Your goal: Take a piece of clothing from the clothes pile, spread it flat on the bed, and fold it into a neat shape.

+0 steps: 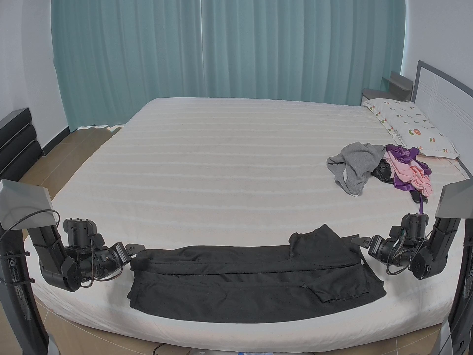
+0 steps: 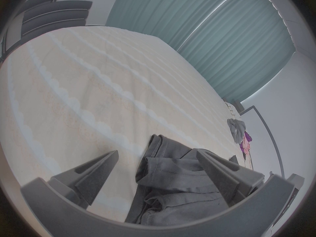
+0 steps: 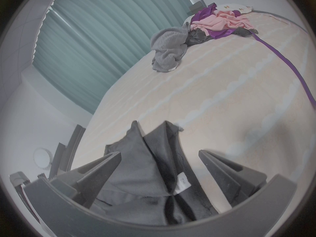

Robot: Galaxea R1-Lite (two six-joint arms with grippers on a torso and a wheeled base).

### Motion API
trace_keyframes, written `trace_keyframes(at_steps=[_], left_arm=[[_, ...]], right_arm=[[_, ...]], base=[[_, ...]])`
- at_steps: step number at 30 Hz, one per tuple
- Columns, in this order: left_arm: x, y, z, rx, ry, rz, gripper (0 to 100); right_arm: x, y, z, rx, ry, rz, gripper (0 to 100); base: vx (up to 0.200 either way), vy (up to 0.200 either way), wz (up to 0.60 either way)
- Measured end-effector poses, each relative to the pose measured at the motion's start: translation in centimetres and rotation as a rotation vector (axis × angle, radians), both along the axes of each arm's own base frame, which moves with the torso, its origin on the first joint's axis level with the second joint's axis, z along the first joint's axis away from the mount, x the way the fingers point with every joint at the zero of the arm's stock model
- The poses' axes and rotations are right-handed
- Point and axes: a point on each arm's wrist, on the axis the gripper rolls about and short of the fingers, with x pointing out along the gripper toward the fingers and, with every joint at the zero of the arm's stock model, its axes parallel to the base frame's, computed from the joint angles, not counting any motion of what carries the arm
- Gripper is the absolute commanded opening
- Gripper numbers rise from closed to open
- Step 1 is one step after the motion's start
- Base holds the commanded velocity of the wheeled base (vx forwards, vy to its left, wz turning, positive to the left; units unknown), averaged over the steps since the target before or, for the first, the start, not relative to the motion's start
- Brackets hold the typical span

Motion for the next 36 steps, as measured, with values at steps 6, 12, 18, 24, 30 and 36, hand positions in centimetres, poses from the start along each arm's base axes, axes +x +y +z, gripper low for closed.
trace_keyframes(at_steps=[6, 12, 18, 24, 30, 36], left_arm=[[0.6, 0.2, 1.1, -0.024, -0.037, 0.027, 100], [2.9, -0.1, 1.7, -0.036, -0.046, 0.021, 100], [5.3, -0.8, 1.0, -0.036, 0.004, 0.000, 100], [6.4, -1.9, 0.1, -0.010, -0.009, -0.052, 100], [6.6, -2.3, -0.8, 0.054, -0.013, -0.101, 100], [6.5, -2.4, -1.4, 0.061, 0.002, -0.107, 0]], right_arm=[[0.8, -0.1, 0.7, 0.049, -0.021, -0.039, 100], [1.2, -0.1, 0.8, 0.065, -0.025, -0.049, 100], [1.3, -0.1, 0.7, 0.070, -0.022, -0.052, 100], [1.6, -0.2, 0.7, 0.073, -0.027, -0.055, 100], [1.7, -0.1, 0.5, 0.072, -0.024, -0.055, 100], [1.7, -0.1, 0.5, 0.072, -0.026, -0.055, 100]], base=[[0.000, 0.000, 0.00], [0.000, 0.000, 0.00], [0.000, 0.000, 0.00], [0.000, 0.000, 0.00], [0.000, 0.000, 0.00], [0.000, 0.000, 0.00]])
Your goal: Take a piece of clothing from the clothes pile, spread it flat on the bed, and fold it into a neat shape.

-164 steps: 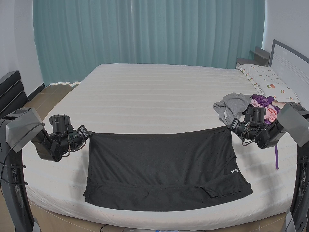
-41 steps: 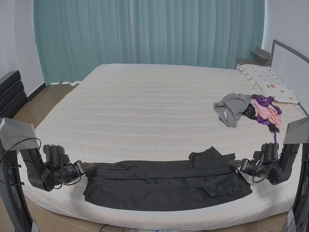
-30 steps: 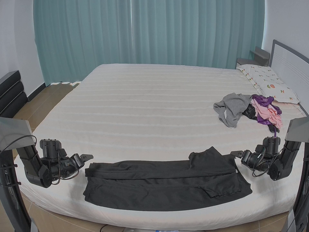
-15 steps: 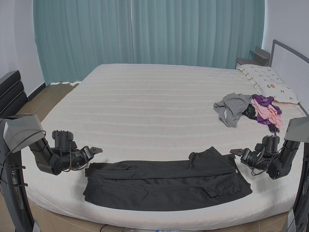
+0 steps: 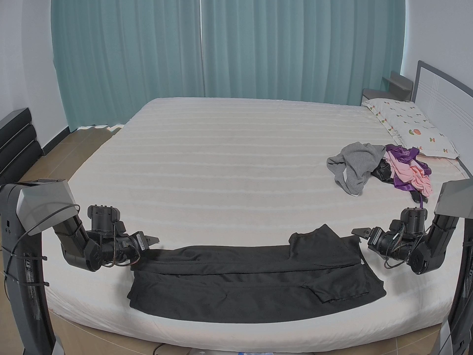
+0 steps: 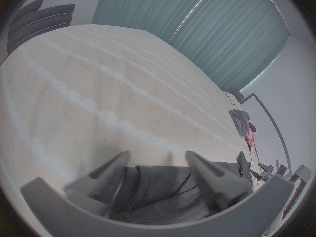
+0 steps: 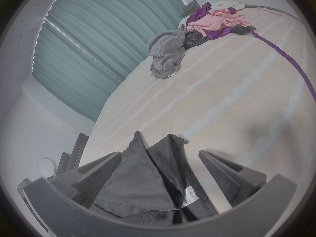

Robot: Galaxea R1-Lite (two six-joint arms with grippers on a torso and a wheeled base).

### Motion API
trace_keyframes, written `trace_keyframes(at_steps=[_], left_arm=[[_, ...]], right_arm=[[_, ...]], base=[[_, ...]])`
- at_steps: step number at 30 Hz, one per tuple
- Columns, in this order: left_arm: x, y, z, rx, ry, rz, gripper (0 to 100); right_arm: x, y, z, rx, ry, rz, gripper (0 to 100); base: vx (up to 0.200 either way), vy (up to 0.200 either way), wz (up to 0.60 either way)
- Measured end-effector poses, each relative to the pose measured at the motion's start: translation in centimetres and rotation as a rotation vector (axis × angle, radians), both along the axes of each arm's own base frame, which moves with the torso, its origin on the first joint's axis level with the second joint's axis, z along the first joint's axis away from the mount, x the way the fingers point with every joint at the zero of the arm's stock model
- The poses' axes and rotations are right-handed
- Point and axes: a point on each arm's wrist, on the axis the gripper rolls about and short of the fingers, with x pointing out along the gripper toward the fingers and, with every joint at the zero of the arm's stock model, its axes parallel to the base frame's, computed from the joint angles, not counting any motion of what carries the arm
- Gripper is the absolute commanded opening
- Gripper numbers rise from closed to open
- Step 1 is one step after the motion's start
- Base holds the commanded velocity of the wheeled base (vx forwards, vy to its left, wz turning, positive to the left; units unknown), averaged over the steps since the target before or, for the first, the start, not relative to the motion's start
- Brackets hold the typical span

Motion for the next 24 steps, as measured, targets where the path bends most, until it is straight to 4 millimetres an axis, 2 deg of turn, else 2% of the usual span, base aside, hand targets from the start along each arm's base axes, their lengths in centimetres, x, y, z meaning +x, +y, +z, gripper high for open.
trace_keyframes(at_steps=[8, 16, 24], left_arm=[[-0.1, -0.1, -0.2, 0.006, 0.007, -0.003, 0], [0.0, 1.0, 0.3, 0.018, -0.004, 0.050, 0], [0.5, 2.3, 1.3, -0.047, -0.037, 0.141, 0]], right_arm=[[0.0, -0.1, 0.0, -0.001, 0.001, -0.003, 100], [0.1, -0.1, -0.1, -0.002, 0.000, -0.004, 100], [0.5, -0.2, -0.3, -0.003, -0.001, -0.006, 100]], base=[[0.000, 0.000, 0.00], [0.000, 0.000, 0.00], [0.000, 0.000, 0.00]])
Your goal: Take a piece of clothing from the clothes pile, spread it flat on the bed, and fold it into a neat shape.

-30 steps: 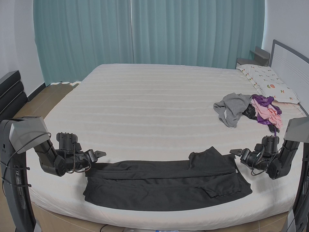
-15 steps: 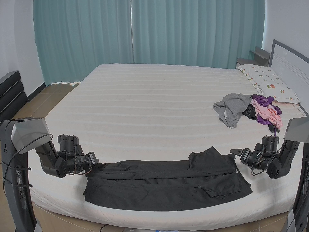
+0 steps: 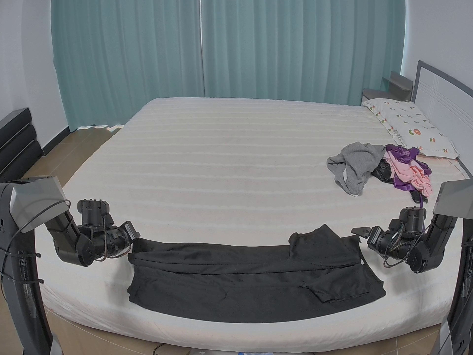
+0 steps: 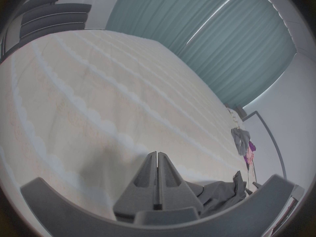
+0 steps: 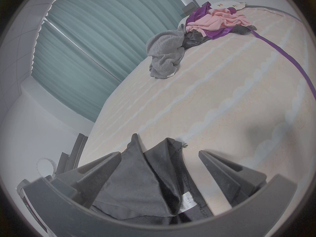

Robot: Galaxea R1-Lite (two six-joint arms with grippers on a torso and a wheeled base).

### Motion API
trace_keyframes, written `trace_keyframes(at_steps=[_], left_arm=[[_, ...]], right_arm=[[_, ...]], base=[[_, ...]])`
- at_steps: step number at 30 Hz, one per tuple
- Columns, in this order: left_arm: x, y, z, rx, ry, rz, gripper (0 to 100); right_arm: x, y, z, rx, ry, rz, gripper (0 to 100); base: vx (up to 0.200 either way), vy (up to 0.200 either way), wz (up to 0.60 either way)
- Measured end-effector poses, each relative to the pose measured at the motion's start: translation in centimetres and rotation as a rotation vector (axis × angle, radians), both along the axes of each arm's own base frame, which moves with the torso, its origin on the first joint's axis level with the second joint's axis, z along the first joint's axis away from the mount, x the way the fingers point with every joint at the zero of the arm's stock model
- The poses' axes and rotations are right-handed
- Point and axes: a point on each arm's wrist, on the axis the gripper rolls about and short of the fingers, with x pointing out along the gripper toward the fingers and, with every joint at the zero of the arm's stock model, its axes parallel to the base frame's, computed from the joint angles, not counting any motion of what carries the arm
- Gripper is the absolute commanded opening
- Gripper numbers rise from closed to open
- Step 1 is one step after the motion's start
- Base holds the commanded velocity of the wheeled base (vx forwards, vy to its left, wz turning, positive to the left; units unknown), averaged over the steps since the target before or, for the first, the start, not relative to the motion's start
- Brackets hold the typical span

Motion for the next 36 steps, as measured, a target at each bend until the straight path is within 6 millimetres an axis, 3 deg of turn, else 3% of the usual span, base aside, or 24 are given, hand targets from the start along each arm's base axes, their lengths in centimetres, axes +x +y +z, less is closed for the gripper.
trace_keyframes(at_steps=[23, 24, 36], left_arm=[[0.5, 0.6, -0.8, -0.009, -0.007, 0.024, 0], [0.5, 0.6, -0.9, -0.009, -0.006, 0.024, 0], [0.4, 0.6, -1.1, -0.009, 0.003, 0.024, 0]], right_arm=[[2.8, -0.5, -2.0, 0.004, 0.012, -0.015, 100], [3.0, -0.4, -2.0, 0.005, 0.008, -0.015, 0], [3.6, -0.4, -2.5, 0.007, -0.002, -0.020, 0]], base=[[0.000, 0.000, 0.00], [0.000, 0.000, 0.00], [0.000, 0.000, 0.00]])
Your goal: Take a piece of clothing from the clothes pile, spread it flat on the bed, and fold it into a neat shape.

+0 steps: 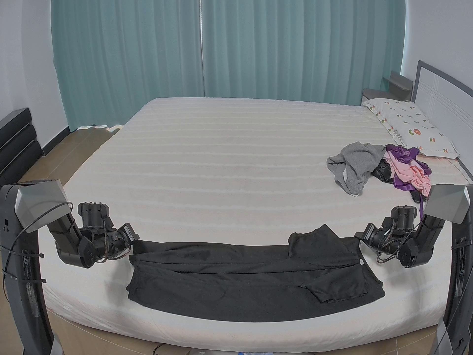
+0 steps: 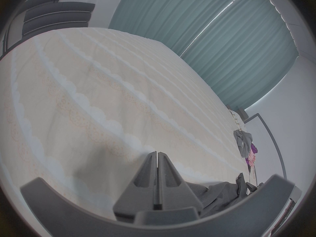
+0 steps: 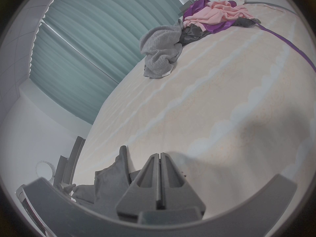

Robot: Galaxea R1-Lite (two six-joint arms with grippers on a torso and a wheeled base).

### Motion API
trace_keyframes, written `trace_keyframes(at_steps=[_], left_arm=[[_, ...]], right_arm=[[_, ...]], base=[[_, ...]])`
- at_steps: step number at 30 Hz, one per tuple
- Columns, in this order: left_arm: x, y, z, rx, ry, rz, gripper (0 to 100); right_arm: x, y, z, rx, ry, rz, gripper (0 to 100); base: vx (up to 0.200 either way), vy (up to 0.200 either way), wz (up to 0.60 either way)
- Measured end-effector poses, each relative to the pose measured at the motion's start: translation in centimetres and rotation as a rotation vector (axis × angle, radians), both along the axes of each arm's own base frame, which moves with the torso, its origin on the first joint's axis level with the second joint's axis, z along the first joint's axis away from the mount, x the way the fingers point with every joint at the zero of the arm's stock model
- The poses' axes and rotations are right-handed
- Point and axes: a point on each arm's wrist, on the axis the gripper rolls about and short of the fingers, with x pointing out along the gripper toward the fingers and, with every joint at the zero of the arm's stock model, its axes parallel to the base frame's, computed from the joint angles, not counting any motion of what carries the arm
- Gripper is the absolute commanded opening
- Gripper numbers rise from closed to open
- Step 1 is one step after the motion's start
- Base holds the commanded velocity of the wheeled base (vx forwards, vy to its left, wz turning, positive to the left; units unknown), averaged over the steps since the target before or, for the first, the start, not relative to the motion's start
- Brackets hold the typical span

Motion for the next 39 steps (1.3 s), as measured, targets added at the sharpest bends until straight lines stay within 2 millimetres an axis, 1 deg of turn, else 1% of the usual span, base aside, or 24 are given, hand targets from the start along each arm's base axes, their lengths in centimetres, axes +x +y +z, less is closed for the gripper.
trace_keyframes(at_steps=[10, 15, 16, 17, 18, 25, 31, 36, 39], left_arm=[[0.0, 0.0, 0.0, 0.000, 0.000, 0.000, 0], [0.0, 0.0, 0.0, 0.000, 0.000, 0.000, 0], [0.0, 0.0, -0.1, 0.000, 0.001, 0.000, 100], [0.0, 0.0, -0.1, 0.000, 0.001, 0.000, 100], [0.0, 0.0, -0.1, 0.001, 0.001, 0.000, 100], [-0.1, 0.0, -0.1, -0.004, 0.005, 0.003, 100], [-0.4, 0.4, 0.3, -0.053, 0.014, 0.042, 100], [-1.9, 0.9, 1.7, -0.115, 0.024, 0.066, 100], [-3.4, 0.9, 2.4, -0.139, 0.042, 0.063, 100]], right_arm=[[0.5, -0.9, 1.3, 0.038, -0.034, -0.050, 0], [0.5, -0.9, 1.4, 0.036, -0.036, -0.052, 0], [0.5, -0.9, 1.4, 0.036, -0.036, -0.052, 0], [0.5, -0.9, 1.4, 0.036, -0.036, -0.052, 0], [0.5, -0.9, 1.3, 0.036, -0.035, -0.052, 100], [0.2, -0.9, 1.5, 0.038, -0.036, -0.052, 100], [-0.4, -0.7, 2.9, 0.041, -0.052, -0.048, 100], [-1.2, -0.4, 4.5, 0.041, -0.064, -0.041, 100], [-2.4, -0.2, 5.4, 0.041, -0.058, -0.041, 100]], base=[[0.000, 0.000, 0.00], [0.000, 0.000, 0.00], [0.000, 0.000, 0.00], [0.000, 0.000, 0.00], [0.000, 0.000, 0.00], [0.000, 0.000, 0.00], [0.000, 0.000, 0.00], [0.000, 0.000, 0.00], [-0.200, 0.000, 0.00]])
